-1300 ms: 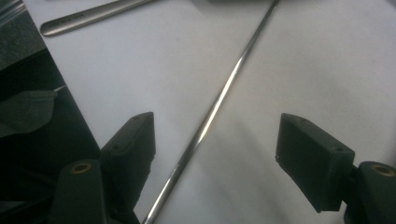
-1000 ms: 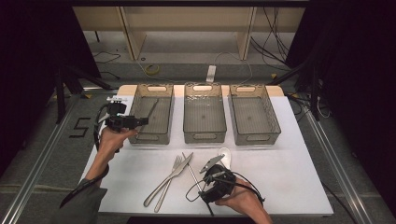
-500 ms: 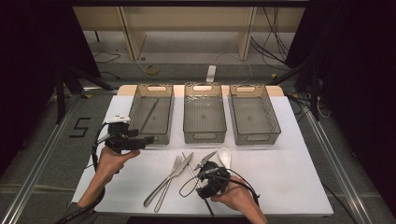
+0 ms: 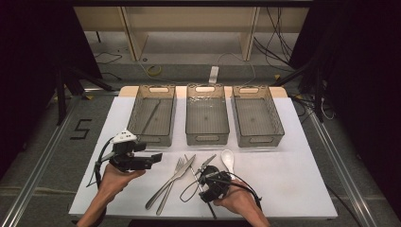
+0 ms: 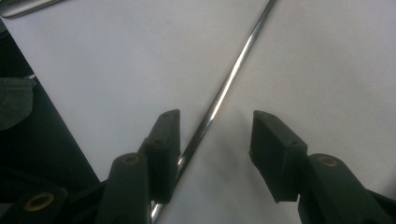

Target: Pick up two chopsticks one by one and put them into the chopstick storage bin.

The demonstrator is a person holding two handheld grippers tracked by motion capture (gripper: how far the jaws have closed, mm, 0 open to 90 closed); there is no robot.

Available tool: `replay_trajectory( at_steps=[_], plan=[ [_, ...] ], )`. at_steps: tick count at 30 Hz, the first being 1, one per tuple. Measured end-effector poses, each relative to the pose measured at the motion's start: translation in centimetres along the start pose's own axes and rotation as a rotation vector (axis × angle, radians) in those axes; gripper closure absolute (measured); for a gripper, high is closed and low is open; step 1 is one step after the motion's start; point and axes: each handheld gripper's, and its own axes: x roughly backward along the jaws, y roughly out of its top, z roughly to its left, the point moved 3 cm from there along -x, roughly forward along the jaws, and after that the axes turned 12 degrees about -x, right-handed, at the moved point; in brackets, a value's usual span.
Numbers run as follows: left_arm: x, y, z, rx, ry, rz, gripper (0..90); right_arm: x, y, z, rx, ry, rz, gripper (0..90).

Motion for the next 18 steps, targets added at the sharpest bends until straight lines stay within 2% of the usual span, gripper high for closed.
replay_trajectory(
  at_steps=[5,13,14,18],
  plan=[
    [0.25,-0.42,-0.39,-0.011,-0.011,-0.012,17.6,-0.19,-0.05,0.09,0.001,-0.013,0.017,55.6],
    [-0.21,-0.68,-0.62,-0.028,0.001,0.014,17.3,-0.54,-0.07,0.12,0.018,-0.035,0.038,60.5],
    [-0.24,-0.69,-0.64,-0.031,0.000,0.016,17.3,-0.48,-0.08,0.17,0.008,-0.037,0.046,61.6],
    [-0.22,-0.71,-0.69,-0.037,0.005,0.018,17.3,-0.36,-0.22,-0.25,0.022,-0.061,0.051,66.3]
  ],
)
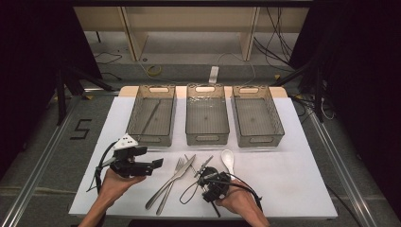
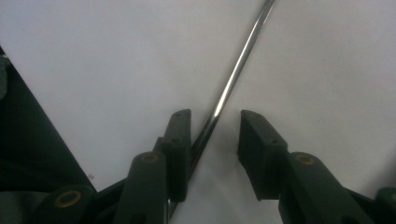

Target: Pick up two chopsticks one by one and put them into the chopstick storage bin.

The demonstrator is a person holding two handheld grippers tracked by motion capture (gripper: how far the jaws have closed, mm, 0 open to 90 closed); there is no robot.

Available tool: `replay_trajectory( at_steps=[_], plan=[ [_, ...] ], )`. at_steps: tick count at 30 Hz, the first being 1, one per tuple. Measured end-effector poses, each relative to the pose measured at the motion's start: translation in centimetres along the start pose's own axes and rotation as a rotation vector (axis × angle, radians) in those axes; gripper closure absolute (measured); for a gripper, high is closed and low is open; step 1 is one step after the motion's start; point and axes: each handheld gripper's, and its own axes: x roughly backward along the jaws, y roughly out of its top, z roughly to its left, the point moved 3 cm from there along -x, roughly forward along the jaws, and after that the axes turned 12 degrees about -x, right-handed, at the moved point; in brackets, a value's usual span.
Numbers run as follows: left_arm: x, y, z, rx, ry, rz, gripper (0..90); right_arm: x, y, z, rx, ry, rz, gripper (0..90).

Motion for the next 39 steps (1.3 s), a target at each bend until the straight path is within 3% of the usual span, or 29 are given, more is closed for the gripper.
replay_trajectory(
  at_steps=[6,12,15,23,27,34,39],
  plan=[
    [-0.1,0.0,-0.2,-0.019,-0.001,0.009,17.3,0.1,-0.1,-0.5,-0.006,-0.007,0.012,75.2],
    [0.0,0.1,-0.3,-0.025,0.000,0.001,17.5,0.1,0.0,-1.1,-0.030,0.024,0.024,79.1],
    [-0.1,0.0,-0.3,-0.027,0.000,0.004,17.5,0.1,0.1,-1.2,-0.020,0.009,0.025,85.3],
    [-0.1,0.0,-0.2,-0.035,0.007,0.010,17.6,0.2,0.0,-1.5,-0.009,0.020,0.050,85.6],
    [-0.1,-0.1,-0.2,-0.033,0.010,0.012,17.8,0.5,-0.4,-1.8,0.021,0.015,0.073,85.7],
    [-0.2,-0.1,-0.3,-0.041,0.004,0.013,18.2,1.6,-0.8,-2.4,0.042,0.013,0.071,85.8],
    [-0.2,0.0,-0.3,-0.041,0.005,0.013,18.3,2.7,-1.4,-3.3,0.028,0.011,0.077,85.9]
  ],
)
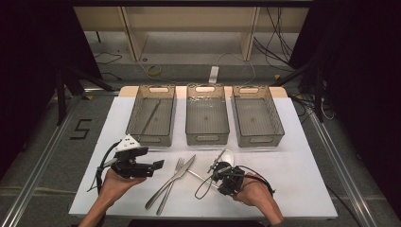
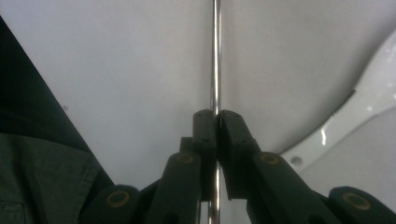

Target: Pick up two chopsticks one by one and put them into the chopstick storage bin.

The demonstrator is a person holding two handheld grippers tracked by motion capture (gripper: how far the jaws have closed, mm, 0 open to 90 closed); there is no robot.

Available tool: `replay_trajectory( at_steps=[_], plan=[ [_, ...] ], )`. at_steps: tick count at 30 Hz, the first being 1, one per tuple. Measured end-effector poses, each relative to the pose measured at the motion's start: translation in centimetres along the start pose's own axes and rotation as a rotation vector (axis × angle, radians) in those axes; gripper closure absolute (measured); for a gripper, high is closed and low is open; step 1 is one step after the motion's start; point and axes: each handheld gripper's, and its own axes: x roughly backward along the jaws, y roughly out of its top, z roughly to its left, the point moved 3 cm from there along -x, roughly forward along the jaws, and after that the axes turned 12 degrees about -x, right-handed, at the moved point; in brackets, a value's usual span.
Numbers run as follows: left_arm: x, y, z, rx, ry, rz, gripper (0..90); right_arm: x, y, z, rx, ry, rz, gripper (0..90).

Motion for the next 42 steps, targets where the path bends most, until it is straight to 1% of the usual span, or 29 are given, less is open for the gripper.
replay_trajectory(
  at_steps=[4,6,10,14,16,17,18,19,20,23,25,26,27,29,30,31,33,34,36,38,39,41,42],
  plan=[
    [0.0,0.0,0.0,0.001,-0.004,0.001,18.3,0.8,-0.5,-0.7,-0.004,-0.002,-0.020,85.9],
    [-0.1,0.1,-0.1,0.006,-0.020,0.003,18.2,1.3,-0.8,-1.0,-0.005,-0.016,-0.028,85.9],
    [-0.4,0.1,-0.4,-0.007,-0.032,0.015,18.2,2.3,-1.2,-1.7,-0.028,-0.028,-0.049,85.9],
    [-0.5,0.3,-0.7,-0.007,-0.047,0.010,18.2,2.7,-1.2,-1.9,-0.031,-0.031,-0.069,86.0],
    [-0.9,0.6,-1.0,-0.010,-0.070,0.008,18.3,2.7,-1.2,-1.8,-0.027,-0.025,-0.065,86.0],
    [-1.2,0.8,-1.2,-0.024,-0.082,0.014,18.4,2.8,-1.2,-1.8,-0.028,-0.022,-0.071,86.0],
    [-1.6,0.9,-1.5,-0.044,-0.094,0.021,18.5,2.8,-1.2,-1.7,-0.024,-0.022,-0.064,86.0],
    [-2.1,1.1,-1.9,-0.060,-0.111,0.035,18.7,2.8,-1.1,-1.6,-0.024,-0.024,-0.074,86.0],
    [-2.5,1.3,-2.4,-0.085,-0.131,0.050,18.7,2.9,-1.1,-1.5,-0.020,-0.021,-0.074,86.0],
    [-3.8,1.9,-3.9,-0.145,-0.189,0.077,18.8,3.4,-1.1,-1.4,-0.015,-0.020,-0.082,86.0],
    [-4.9,2.2,-4.8,-0.189,-0.219,0.098,18.9,3.9,-1.1,-1.3,-0.010,-0.027,-0.090,86.0],
    [-5.6,2.3,-5.2,-0.202,-0.242,0.104,19.0,4.1,-1.2,-1.3,-0.002,-0.028,-0.092,86.0],
    [-6.3,2.4,-5.7,-0.220,-0.256,0.118,19.3,4.4,-1.2,-1.3,-0.007,-0.027,-0.102,86.0],
    [-7.7,2.7,-6.5,-0.287,-0.260,0.153,19.4,4.6,-1.2,-1.2,-0.002,-0.027,-0.106,86.0],
    [-8.4,2.8,-6.8,-0.311,-0.270,0.167,19.4,4.7,-1.2,-1.2,-0.001,-0.028,-0.111,85.9],
    [-8.9,2.9,-7.1,-0.326,-0.281,0.176,19.5,4.7,-1.2,-1.2,0.002,-0.026,-0.105,85.9],
    [-9.8,3.1,-7.6,-0.359,-0.307,0.192,20.1,4.8,-1.3,-1.1,0.004,-0.027,-0.110,85.9],
    [-10.1,3.2,-7.7,-0.371,-0.310,0.195,20.2,4.9,-1.3,-1.1,0.011,-0.023,-0.114,85.9],
    [-10.7,3.2,-7.9,-0.388,-0.334,0.201,20.9,5.1,-1.3,-1.0,0.013,-0.021,-0.114,85.9],
    [-11.2,3.3,-8.0,-0.396,-0.347,0.202,22.0,5.3,-1.2,-0.8,0.022,-0.018,-0.120,85.9],
    [-11.5,3.2,-8.1,-0.407,-0.355,0.203,23.1,5.3,-1.3,-0.8,0.027,-0.017,-0.117,85.9],
    [-12.0,3.2,-8.5,-0.440,-0.356,0.222,24.1,5.4,-1.3,-0.7,0.032,-0.020,-0.120,85.9],
    [-12.2,3.2,-8.6,-0.448,-0.360,0.225,24.5,5.5,-1.2,-0.7,0.031,-0.023,-0.127,85.9]
  ],
)
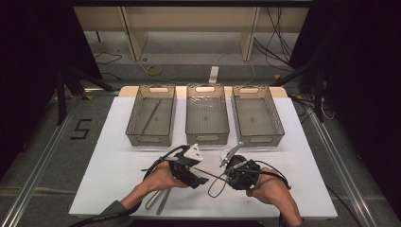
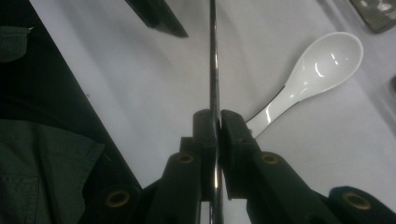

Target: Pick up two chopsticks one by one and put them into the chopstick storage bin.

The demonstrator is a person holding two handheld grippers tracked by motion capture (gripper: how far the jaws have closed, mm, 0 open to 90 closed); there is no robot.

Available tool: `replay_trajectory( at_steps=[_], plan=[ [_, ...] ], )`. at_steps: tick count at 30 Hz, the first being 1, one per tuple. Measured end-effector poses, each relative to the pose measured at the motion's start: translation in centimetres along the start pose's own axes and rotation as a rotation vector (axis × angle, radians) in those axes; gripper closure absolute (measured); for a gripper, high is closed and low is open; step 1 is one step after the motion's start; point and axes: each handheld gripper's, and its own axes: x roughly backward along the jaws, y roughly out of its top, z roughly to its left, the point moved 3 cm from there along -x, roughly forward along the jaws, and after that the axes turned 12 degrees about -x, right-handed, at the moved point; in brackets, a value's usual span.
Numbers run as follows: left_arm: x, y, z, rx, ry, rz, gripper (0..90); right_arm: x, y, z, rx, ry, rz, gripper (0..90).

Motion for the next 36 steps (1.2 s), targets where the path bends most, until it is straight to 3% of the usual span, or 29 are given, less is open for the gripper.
replay_trajectory(
  at_steps=[16,27,31,36],
  plan=[
    [-0.9,1.5,-0.5,-0.139,-0.027,0.046,51.0,0.7,-0.1,0.1,0.015,0.006,-0.007,85.9],
    [-0.1,2.7,-0.7,-0.208,-0.044,0.031,68.0,1.5,-0.5,-0.3,0.030,0.018,-0.029,85.7],
    [0.5,2.9,-1.2,-0.269,-0.038,0.050,72.1,1.8,-0.6,-0.4,0.050,0.039,-0.040,85.3],
    [1.3,3.0,-2.0,-0.339,-0.071,0.070,79.0,2.0,-0.7,-0.9,0.065,0.048,-0.057,81.9]
  ],
)
